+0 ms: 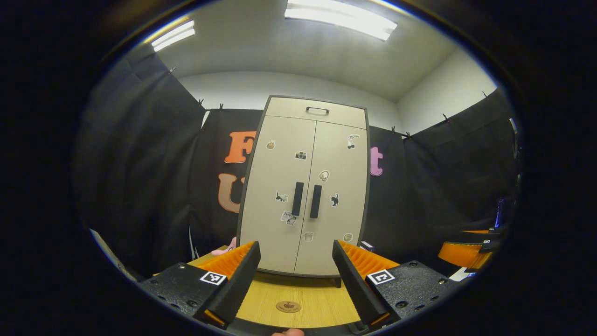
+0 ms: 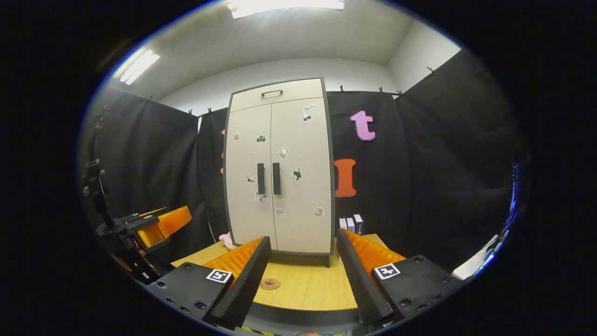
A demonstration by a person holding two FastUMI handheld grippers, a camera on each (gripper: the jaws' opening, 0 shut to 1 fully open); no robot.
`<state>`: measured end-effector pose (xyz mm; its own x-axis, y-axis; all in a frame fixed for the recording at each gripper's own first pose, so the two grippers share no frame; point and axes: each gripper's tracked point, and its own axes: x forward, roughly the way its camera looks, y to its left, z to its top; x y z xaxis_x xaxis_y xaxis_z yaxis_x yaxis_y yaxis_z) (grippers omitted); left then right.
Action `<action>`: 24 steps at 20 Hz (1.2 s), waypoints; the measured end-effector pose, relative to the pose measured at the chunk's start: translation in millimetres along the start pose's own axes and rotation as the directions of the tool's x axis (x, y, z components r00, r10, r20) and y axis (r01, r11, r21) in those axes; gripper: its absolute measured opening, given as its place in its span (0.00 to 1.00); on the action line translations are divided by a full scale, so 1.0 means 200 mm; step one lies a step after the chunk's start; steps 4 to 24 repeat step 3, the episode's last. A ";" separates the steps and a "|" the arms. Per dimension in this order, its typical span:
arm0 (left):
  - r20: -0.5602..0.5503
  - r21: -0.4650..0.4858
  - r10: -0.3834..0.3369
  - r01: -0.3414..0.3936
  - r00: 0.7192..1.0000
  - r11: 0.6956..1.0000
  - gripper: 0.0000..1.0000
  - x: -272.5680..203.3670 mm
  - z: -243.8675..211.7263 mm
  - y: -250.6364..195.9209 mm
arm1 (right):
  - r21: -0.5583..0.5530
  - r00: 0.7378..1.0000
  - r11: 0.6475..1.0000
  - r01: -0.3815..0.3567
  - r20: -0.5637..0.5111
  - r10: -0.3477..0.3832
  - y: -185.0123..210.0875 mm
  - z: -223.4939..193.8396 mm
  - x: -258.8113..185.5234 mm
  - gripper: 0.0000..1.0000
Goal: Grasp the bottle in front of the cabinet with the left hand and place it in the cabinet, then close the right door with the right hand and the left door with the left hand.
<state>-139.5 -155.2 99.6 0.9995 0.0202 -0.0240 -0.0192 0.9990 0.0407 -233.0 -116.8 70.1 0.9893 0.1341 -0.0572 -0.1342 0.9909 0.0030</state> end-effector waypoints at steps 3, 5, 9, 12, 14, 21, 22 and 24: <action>0.008 0.007 -0.002 0.002 1.000 1.000 0.92 -0.05 0.03 -0.03 | -0.013 1.000 1.000 0.001 0.008 0.000 -0.01 0.01 -0.06 0.95; 0.008 0.007 -0.002 0.002 1.000 1.000 0.92 -0.05 0.03 -0.03 | -0.013 1.000 1.000 0.001 0.008 0.000 -0.01 0.01 -0.06 0.95; 0.008 0.007 -0.002 0.002 1.000 1.000 0.92 -0.05 0.03 -0.03 | -0.013 1.000 1.000 0.001 0.008 0.000 -0.01 0.01 -0.06 0.95; 0.008 0.007 -0.002 0.002 1.000 1.000 0.92 -0.05 0.03 -0.03 | -0.013 1.000 1.000 0.001 0.008 0.000 -0.01 0.01 -0.06 0.95; 0.008 0.007 -0.002 0.002 1.000 1.000 0.92 -0.05 0.03 -0.03 | -0.013 1.000 1.000 0.001 0.008 0.000 -0.01 0.01 -0.06 0.95; 0.008 0.007 -0.002 0.002 1.000 1.000 0.92 -0.05 0.03 -0.03 | -0.013 1.000 1.000 0.001 0.008 0.000 -0.01 0.01 -0.06 0.95; 0.008 0.007 -0.002 0.002 1.000 1.000 0.92 -0.05 0.03 -0.03 | -0.013 1.000 1.000 0.001 0.008 0.000 -0.01 0.01 -0.06 0.95; 0.008 0.007 -0.002 0.002 1.000 1.000 0.92 -0.05 0.03 -0.03 | -0.013 1.000 1.000 0.001 0.008 0.000 -0.01 0.01 -0.06 0.95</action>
